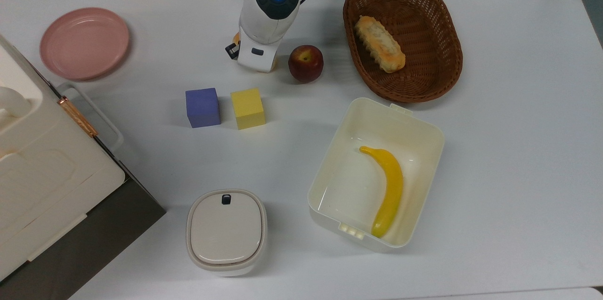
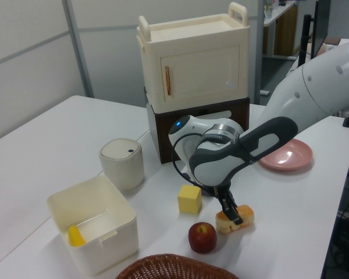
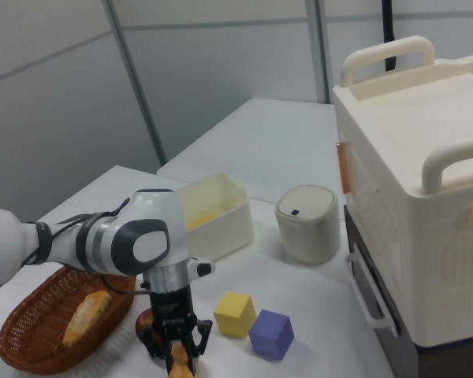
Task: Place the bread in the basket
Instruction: 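Lift the held bread roll and carry it over the wicker basket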
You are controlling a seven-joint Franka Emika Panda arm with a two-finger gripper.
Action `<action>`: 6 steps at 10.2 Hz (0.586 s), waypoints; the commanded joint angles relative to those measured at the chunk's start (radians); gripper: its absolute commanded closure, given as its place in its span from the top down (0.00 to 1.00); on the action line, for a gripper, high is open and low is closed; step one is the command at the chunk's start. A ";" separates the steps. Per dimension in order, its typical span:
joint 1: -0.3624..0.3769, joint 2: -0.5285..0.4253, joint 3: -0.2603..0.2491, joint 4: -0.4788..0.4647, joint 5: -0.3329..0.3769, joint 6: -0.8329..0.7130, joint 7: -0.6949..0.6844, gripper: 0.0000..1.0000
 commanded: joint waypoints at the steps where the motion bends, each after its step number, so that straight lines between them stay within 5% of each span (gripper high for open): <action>1: 0.024 -0.049 -0.007 0.100 -0.005 -0.144 0.021 0.39; 6: 0.267 -0.049 0.021 0.273 0.066 -0.188 0.291 0.42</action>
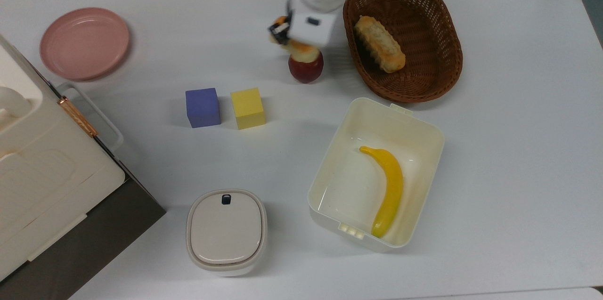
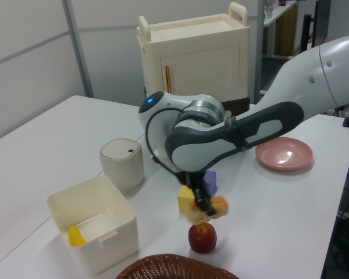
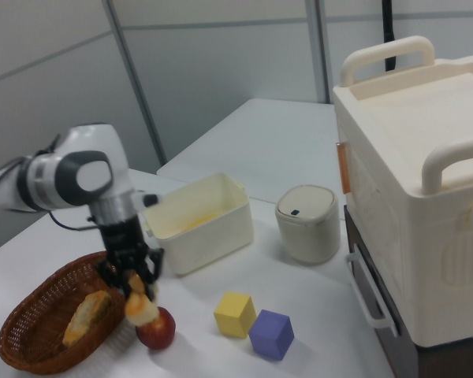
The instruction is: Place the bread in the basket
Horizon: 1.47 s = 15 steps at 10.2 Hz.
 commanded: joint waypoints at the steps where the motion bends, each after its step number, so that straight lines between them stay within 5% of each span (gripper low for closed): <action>1: 0.172 -0.005 -0.007 0.062 0.046 -0.015 0.230 0.43; 3: 0.313 0.005 -0.006 0.069 0.096 -0.009 0.437 0.58; 5: 0.384 0.007 -0.007 0.074 0.110 0.005 0.540 1.00; 7: 0.369 0.002 -0.013 0.123 0.106 -0.004 0.556 1.00; 9: 0.248 -0.022 -0.032 0.192 0.090 -0.022 0.556 1.00; 12: -0.006 -0.105 -0.041 0.190 0.069 -0.032 0.545 1.00; 15: -0.166 -0.195 -0.035 0.174 0.095 -0.052 0.462 1.00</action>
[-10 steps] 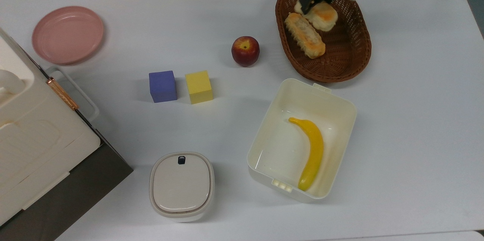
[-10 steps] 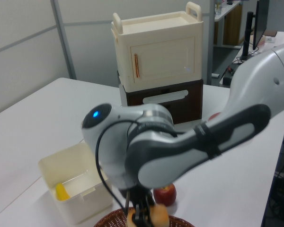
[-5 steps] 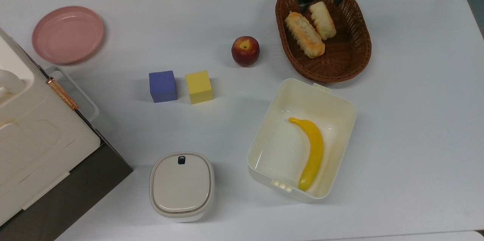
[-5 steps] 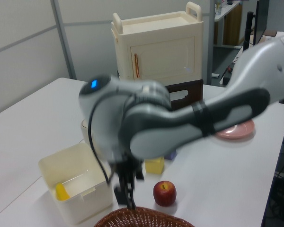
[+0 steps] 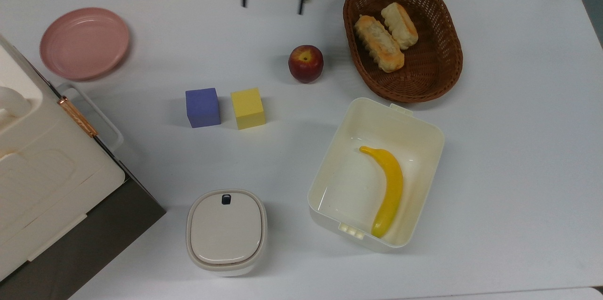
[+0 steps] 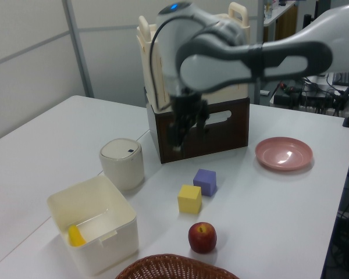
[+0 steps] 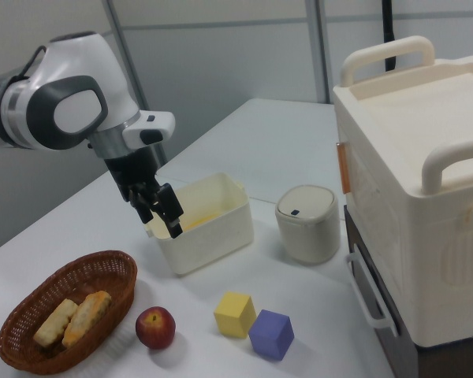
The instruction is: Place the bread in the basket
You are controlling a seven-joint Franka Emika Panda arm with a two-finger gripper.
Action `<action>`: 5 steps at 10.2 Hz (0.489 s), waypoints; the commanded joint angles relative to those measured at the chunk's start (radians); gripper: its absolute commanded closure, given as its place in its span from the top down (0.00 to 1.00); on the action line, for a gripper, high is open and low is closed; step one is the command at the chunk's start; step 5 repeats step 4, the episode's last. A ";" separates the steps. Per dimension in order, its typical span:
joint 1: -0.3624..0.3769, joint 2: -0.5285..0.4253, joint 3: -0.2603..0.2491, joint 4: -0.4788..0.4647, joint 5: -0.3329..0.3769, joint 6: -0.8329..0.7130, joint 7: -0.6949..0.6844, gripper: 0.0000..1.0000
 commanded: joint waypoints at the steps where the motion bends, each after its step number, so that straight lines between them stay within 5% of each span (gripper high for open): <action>1: -0.107 -0.086 0.012 -0.028 0.065 -0.062 -0.181 1.00; 5: -0.132 -0.098 0.012 -0.028 0.096 -0.077 -0.237 1.00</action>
